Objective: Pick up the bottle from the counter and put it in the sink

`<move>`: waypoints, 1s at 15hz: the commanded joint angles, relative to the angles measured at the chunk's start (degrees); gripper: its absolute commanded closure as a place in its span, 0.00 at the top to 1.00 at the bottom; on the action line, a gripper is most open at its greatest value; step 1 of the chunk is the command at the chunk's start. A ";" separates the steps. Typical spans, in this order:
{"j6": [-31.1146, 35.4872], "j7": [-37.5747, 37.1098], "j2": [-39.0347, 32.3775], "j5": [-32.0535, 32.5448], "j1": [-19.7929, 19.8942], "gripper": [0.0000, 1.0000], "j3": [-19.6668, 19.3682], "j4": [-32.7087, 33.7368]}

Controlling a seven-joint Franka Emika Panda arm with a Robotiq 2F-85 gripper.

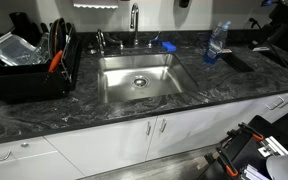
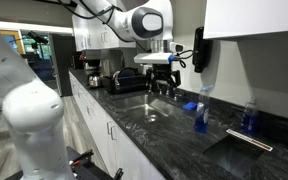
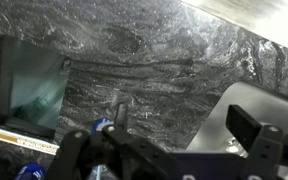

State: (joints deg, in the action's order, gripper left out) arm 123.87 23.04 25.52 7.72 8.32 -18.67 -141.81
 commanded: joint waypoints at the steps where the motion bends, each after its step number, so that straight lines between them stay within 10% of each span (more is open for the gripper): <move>1: 7.51 8.77 -6.83 -5.66 -2.10 1.00 -3.30 2.97; 10: 25.41 31.60 -12.67 -22.64 -4.60 1.00 -6.49 2.48; 15: 36.34 31.60 -17.10 -28.08 -4.71 1.00 -6.09 2.24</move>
State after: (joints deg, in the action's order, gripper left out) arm 154.32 54.38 12.10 -18.36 4.34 -24.46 -139.82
